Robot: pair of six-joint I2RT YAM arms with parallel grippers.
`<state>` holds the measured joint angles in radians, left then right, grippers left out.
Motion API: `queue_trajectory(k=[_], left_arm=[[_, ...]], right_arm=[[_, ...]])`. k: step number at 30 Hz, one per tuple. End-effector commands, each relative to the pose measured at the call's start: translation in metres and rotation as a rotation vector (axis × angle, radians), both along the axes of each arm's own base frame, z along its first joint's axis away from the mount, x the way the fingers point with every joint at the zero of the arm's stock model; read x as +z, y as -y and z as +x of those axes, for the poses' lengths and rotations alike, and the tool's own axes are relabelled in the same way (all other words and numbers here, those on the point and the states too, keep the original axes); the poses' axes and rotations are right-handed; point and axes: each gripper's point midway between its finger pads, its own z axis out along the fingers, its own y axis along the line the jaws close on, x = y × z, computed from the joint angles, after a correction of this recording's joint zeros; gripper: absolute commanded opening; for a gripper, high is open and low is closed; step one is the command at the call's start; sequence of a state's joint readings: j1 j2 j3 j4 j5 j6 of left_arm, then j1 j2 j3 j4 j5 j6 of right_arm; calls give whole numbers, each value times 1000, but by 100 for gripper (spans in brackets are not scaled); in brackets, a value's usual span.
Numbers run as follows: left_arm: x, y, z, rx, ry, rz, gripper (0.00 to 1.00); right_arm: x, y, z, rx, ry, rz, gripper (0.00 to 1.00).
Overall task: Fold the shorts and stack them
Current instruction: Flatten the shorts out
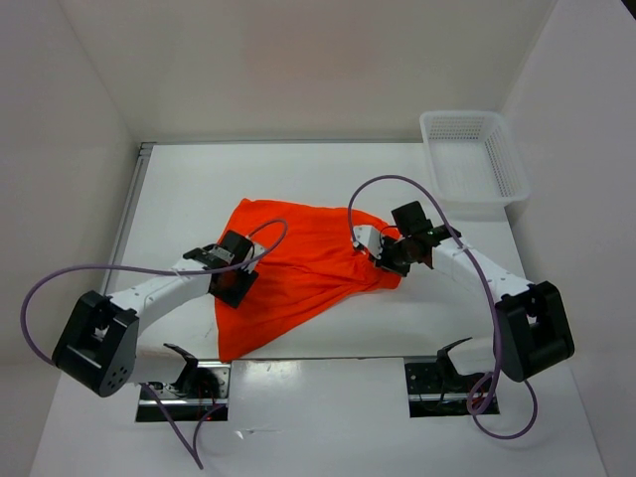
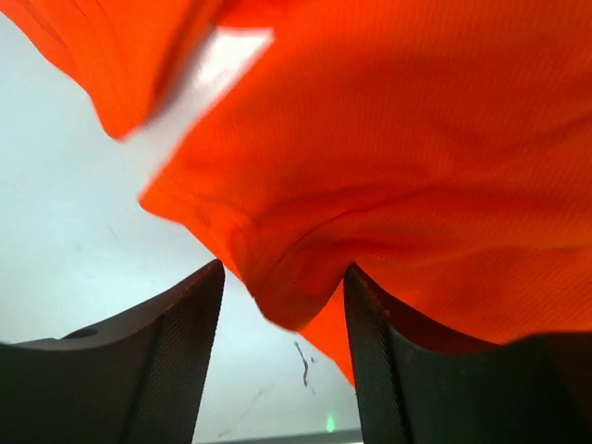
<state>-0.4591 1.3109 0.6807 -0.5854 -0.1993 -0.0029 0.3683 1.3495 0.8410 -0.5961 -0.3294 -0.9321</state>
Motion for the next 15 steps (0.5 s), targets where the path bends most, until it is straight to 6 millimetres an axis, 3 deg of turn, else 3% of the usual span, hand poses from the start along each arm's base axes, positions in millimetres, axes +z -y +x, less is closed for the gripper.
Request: queue_trajectory(k=[1, 7, 12, 15], left_arm=[[17, 11, 36, 9, 125, -22, 62], [2, 6, 7, -8, -7, -11, 49], [-10, 0, -18, -14, -128, 14, 46], [-15, -1, -24, -16, -155, 17, 28]], right_arm=[[15, -5, 14, -6, 53, 29, 0], [14, -4, 12, -6, 53, 29, 0], [16, -6, 16, -6, 70, 36, 0], [20, -8, 20, -25, 78, 50, 0]])
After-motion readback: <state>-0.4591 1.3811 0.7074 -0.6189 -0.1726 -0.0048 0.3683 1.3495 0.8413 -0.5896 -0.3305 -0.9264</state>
